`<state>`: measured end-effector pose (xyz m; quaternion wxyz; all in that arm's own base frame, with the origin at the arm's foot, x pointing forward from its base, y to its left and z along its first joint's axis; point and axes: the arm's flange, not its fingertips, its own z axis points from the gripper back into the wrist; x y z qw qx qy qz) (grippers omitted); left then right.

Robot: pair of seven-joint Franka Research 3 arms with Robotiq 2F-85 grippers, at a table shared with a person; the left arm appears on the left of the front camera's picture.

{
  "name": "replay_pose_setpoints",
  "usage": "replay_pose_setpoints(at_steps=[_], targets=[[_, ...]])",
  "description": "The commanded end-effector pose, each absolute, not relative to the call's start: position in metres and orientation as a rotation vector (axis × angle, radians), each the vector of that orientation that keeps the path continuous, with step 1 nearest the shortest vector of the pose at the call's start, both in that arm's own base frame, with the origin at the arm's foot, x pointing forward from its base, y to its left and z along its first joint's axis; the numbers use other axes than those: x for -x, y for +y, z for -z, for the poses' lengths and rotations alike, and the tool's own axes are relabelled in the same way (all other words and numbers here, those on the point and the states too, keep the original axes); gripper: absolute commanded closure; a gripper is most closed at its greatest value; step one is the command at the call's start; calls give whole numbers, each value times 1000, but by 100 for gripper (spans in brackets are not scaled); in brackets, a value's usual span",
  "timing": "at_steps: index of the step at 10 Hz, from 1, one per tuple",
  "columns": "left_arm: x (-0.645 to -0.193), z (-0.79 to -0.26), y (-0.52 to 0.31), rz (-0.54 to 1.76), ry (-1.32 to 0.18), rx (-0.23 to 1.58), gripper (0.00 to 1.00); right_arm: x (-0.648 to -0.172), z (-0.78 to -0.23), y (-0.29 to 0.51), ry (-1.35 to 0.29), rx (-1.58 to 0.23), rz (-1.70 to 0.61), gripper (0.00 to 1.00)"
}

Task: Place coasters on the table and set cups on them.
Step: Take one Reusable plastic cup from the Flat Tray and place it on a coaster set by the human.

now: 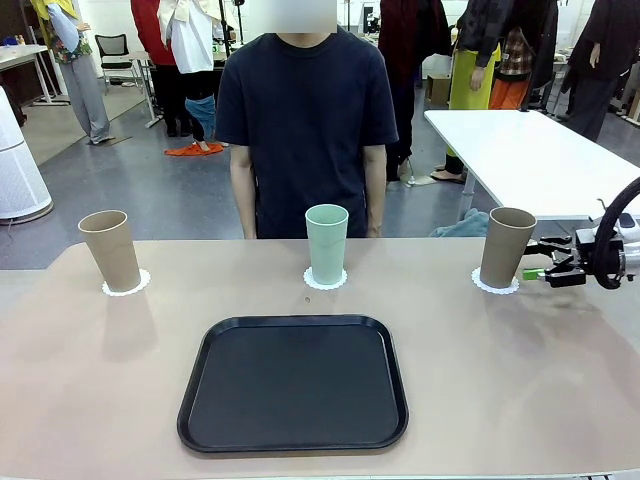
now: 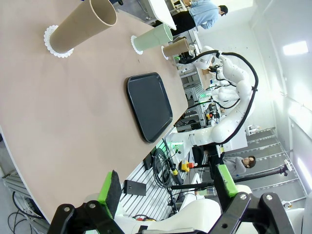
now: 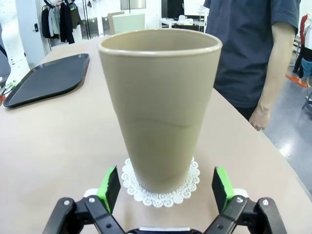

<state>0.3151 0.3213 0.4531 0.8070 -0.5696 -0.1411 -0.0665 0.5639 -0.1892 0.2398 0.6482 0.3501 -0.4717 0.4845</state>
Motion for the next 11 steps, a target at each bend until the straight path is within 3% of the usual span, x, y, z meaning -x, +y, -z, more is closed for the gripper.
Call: replay_pose_setpoints(at_steps=[1,6,8,11], targets=[[-313,-456,322,145,-305,1224,0,-551,-261,-193,-978,-719,-1101,0],[-313,-456,322,145,-305,1224,0,-496,-357,-165,-652,-401,-1166,0],[-313,-456,322,145,-305,1224,0,-470,-405,-142,-527,-151,-1094,0],[-313,-456,322,145,-305,1224,0,-425,-494,-89,-469,25,-1012,0]])
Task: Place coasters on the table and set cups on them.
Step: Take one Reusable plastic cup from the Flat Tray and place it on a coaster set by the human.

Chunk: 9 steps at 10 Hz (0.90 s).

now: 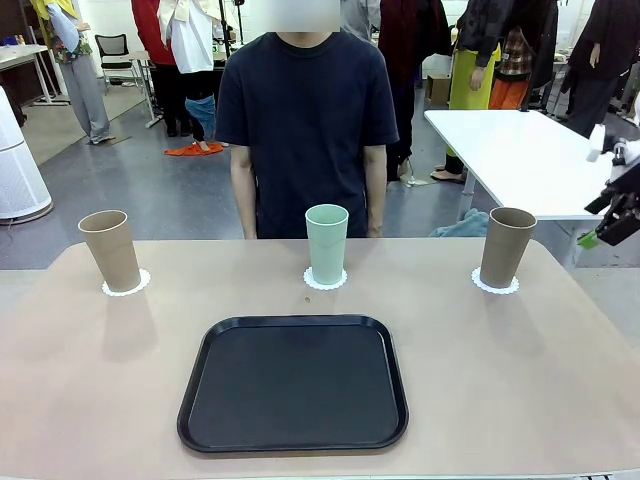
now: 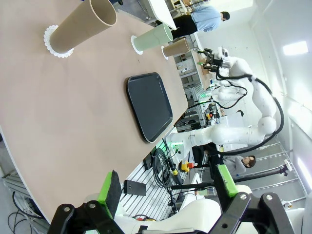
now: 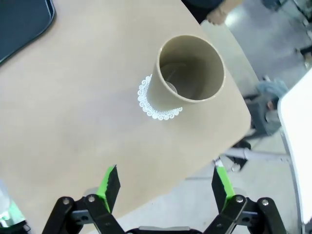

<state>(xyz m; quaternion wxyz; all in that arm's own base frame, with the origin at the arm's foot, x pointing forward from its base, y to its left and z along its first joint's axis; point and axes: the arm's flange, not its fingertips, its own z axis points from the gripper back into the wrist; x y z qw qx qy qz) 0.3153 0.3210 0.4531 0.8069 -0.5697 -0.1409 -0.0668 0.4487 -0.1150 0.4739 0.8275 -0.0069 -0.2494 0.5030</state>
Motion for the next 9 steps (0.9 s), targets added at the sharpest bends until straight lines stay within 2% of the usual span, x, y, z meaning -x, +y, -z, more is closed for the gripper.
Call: replay_pose_setpoints(at_steps=[1,3,4,5,7,9], targets=[[-313,-456,322,145,-305,1224,0,-412,-516,-70,-419,47,-933,0],[-313,-456,322,145,-305,1224,0,-403,-556,-41,-448,96,-867,0],[-313,-456,322,145,-305,1224,0,-396,-574,-28,-430,63,-804,0],[-313,-456,322,145,-305,1224,0,-392,-581,-20,-334,102,-749,0],[-313,-456,322,145,-305,1224,0,-394,-586,-14,-216,-38,-744,0],[-313,-456,322,145,-305,1224,0,-411,-585,-12,-224,-80,-682,0]])
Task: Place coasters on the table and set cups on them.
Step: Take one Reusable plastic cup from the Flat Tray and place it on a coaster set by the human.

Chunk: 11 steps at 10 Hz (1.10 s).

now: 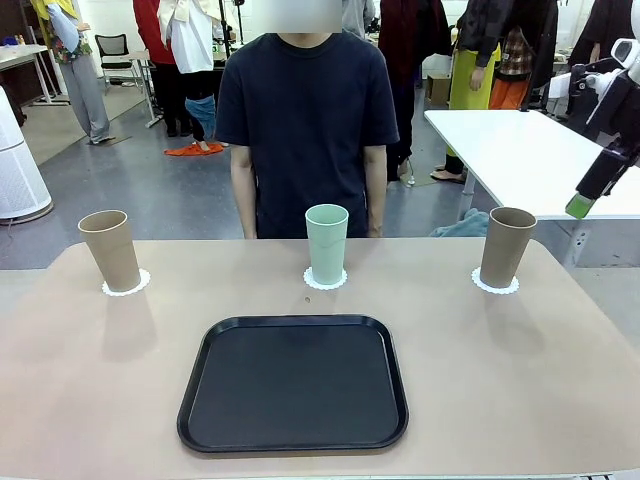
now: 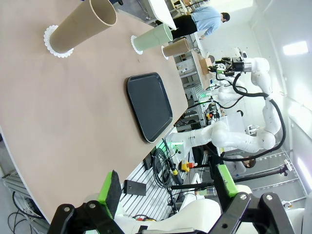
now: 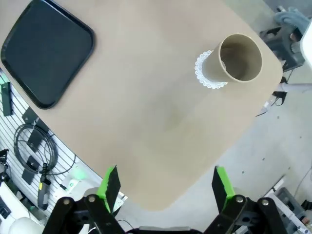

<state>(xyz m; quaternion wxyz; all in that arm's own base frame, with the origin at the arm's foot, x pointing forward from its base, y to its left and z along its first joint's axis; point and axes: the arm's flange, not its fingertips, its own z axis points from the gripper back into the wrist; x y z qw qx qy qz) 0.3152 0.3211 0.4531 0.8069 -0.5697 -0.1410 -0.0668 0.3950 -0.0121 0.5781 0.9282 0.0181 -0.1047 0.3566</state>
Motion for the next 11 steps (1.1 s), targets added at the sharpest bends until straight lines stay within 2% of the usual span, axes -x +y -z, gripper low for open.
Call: replay_pose_setpoints(at_steps=[1,11], targets=[[-313,-456,322,145,-305,1224,0,-386,-580,-11,-238,-4,-748,0],[-313,-456,322,145,-305,1224,0,-386,-580,-11,-238,-4,-748,0]])
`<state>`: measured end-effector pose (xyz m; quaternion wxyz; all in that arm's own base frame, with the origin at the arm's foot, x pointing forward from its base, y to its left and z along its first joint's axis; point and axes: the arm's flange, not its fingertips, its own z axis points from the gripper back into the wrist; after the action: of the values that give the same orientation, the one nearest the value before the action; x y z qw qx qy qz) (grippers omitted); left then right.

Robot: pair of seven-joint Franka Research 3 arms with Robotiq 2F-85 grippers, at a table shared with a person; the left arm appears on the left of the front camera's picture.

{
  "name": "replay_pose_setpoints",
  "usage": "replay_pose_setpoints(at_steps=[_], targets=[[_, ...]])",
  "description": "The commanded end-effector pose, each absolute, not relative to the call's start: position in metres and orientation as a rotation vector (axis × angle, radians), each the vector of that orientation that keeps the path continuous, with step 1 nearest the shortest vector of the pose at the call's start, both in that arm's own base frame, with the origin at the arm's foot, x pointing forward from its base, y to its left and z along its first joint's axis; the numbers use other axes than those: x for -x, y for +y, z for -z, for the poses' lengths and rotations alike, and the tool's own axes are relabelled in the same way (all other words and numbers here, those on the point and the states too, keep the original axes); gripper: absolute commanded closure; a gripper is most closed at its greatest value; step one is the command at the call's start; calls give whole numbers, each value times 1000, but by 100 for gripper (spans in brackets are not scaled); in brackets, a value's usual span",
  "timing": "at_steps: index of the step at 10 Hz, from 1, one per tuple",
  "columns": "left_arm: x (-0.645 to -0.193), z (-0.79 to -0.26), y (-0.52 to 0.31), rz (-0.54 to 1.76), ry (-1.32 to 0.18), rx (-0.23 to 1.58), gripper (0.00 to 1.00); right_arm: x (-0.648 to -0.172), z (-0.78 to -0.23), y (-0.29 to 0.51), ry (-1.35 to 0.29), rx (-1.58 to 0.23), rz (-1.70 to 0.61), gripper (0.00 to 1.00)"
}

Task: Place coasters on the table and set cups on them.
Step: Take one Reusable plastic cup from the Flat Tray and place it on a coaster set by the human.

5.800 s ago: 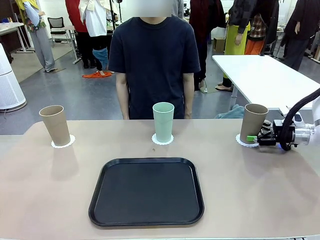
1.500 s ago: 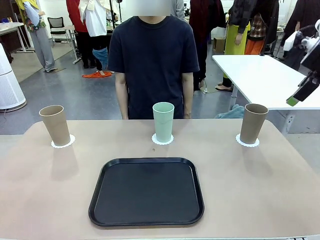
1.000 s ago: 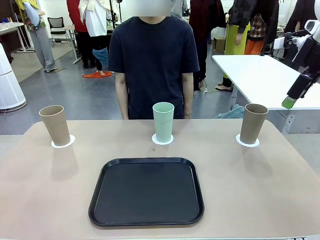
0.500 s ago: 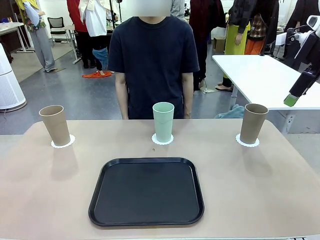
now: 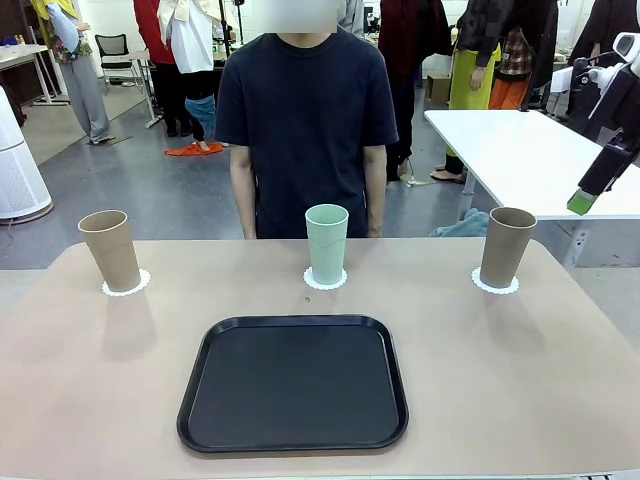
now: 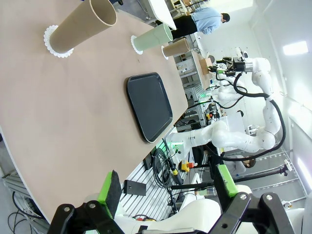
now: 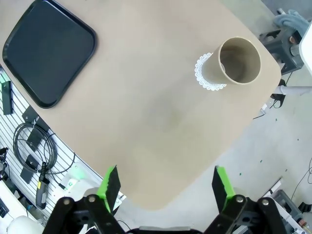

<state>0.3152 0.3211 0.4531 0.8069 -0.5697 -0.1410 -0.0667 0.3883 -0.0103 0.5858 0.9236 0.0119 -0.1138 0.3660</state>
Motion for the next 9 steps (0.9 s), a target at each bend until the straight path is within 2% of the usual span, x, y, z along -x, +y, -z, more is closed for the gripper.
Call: replay_pose_setpoints(at_steps=[1,4,5,7,8,9], targets=[[-313,-456,322,145,-305,1224,0,-386,-580,-11,-238,-4,-748,0],[-313,-456,322,145,-305,1224,0,-388,-586,-10,-234,-25,-752,0],[-313,-456,322,145,-305,1224,0,-370,-590,-25,-295,-16,-640,0],[-313,-456,322,145,-305,1224,0,-353,-580,-61,-334,-244,-457,0],[-313,-456,322,145,-305,1224,0,-348,-575,-80,-360,-431,-407,0],[-313,-456,322,145,-305,1224,0,-338,-572,-102,-425,-700,-367,0]])
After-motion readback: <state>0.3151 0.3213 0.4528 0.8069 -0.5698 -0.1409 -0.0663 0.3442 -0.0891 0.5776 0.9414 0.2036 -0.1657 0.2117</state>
